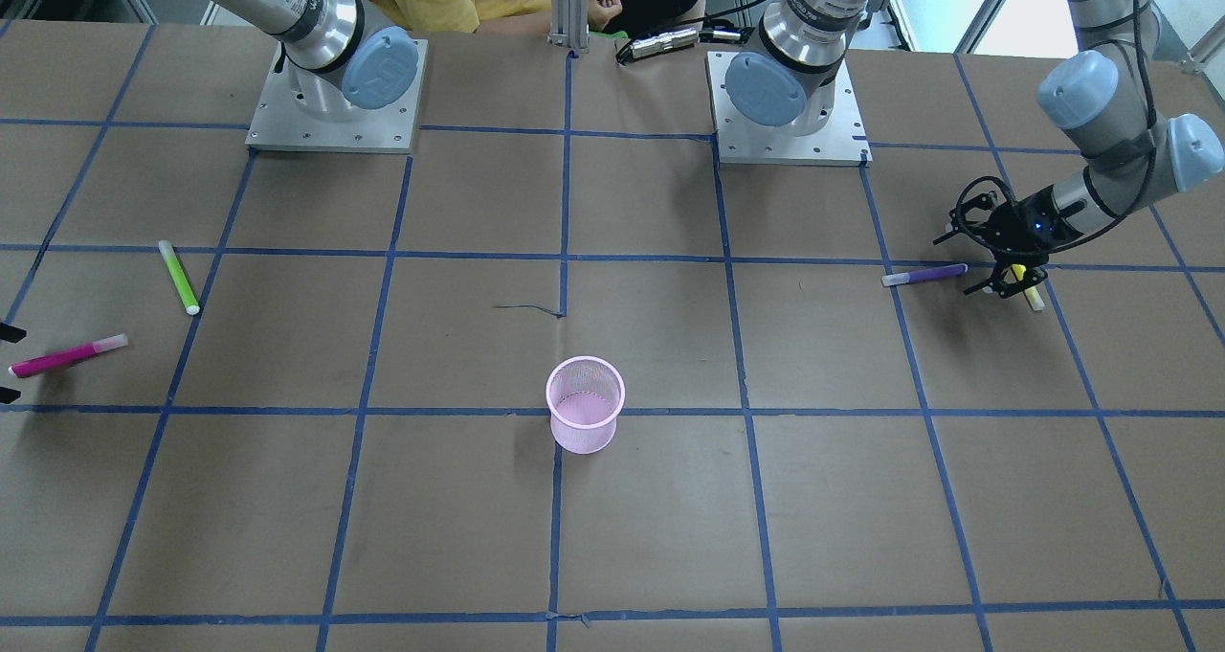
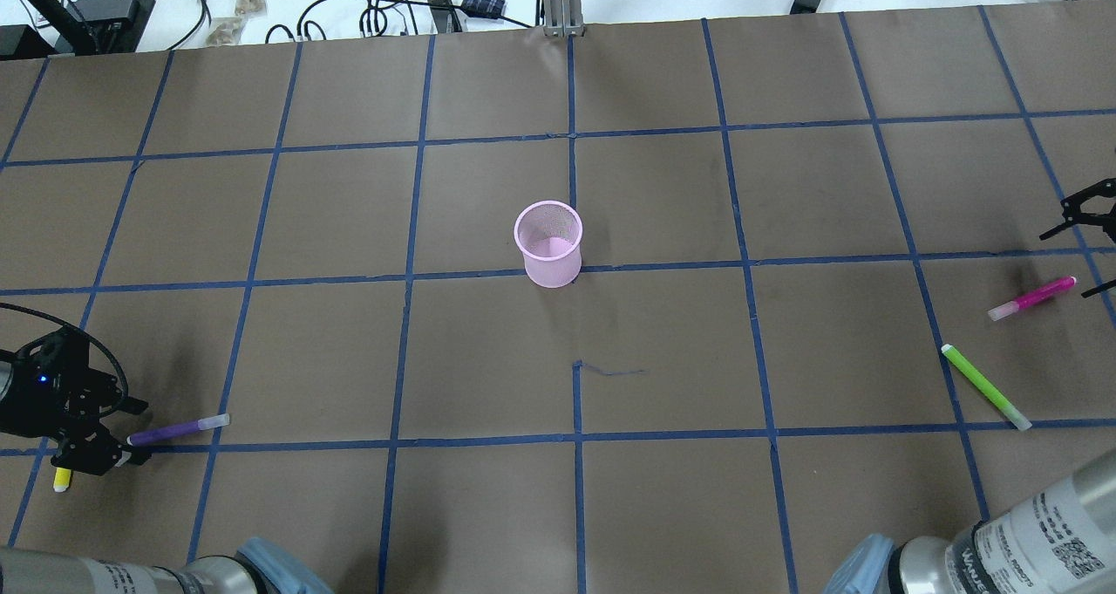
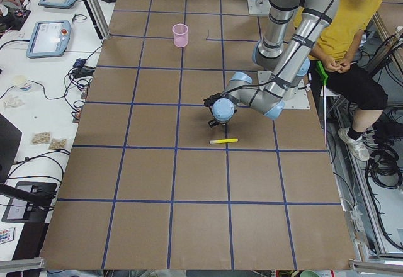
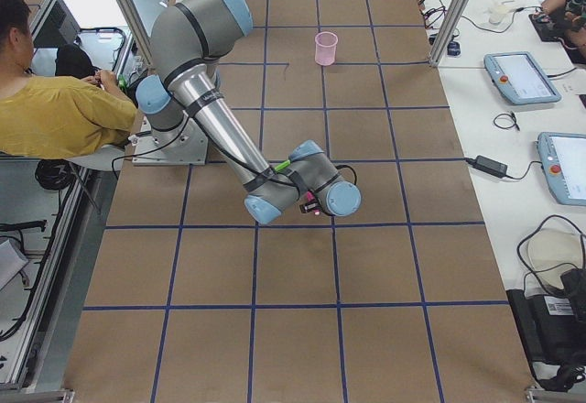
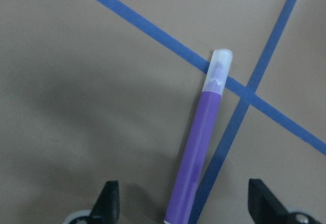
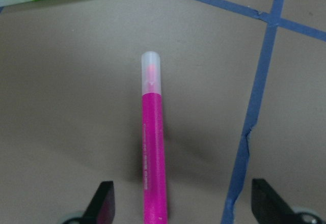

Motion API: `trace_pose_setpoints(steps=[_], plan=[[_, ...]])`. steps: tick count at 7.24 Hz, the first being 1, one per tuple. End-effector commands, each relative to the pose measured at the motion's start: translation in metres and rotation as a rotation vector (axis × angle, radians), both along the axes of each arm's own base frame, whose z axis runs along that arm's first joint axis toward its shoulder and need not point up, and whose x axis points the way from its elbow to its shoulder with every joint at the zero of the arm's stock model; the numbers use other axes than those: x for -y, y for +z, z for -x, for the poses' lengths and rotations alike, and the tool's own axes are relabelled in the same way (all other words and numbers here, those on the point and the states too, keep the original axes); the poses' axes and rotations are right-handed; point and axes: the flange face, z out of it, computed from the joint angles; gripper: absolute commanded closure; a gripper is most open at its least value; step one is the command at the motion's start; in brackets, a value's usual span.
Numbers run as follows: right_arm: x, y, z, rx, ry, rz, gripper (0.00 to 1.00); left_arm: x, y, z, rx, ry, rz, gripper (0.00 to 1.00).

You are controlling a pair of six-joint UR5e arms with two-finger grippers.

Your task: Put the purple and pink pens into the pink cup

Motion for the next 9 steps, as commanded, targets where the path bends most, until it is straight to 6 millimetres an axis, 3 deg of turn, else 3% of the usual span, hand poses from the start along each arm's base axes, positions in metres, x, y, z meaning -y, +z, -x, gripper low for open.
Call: trace_pose_setpoints(steps=[1, 3, 4, 6, 8, 9], plan=[[-0.0065, -0.0121, -0.0055, 0.005, 0.002, -0.02, 0.07, -0.0037, -0.0043, 0.0011, -0.012, 0.004, -0.005, 0.29], [-0.0078, -0.0123, -0.0074, 0.005, 0.003, -0.015, 0.13, -0.0033, -0.0033, -0.0007, -0.008, 0.007, -0.003, 0.42], [-0.0079, -0.0128, -0.008, 0.009, 0.015, -0.008, 0.31, -0.0029, -0.0033, -0.0001, -0.008, 0.006, -0.003, 0.49], [-0.0081, -0.0138, -0.0078, 0.009, 0.016, -0.011, 0.48, -0.0021, -0.0033, -0.0013, 0.0, 0.004, 0.003, 0.55], [-0.008, -0.0128, -0.0077, 0.006, 0.013, -0.01, 0.78, -0.0009, -0.0022, -0.0026, 0.003, 0.006, 0.008, 0.68], [-0.0072, -0.0123, -0.0068, -0.001, 0.01, -0.005, 0.88, 0.0007, -0.0005, -0.0029, 0.0, 0.01, 0.019, 0.75]])
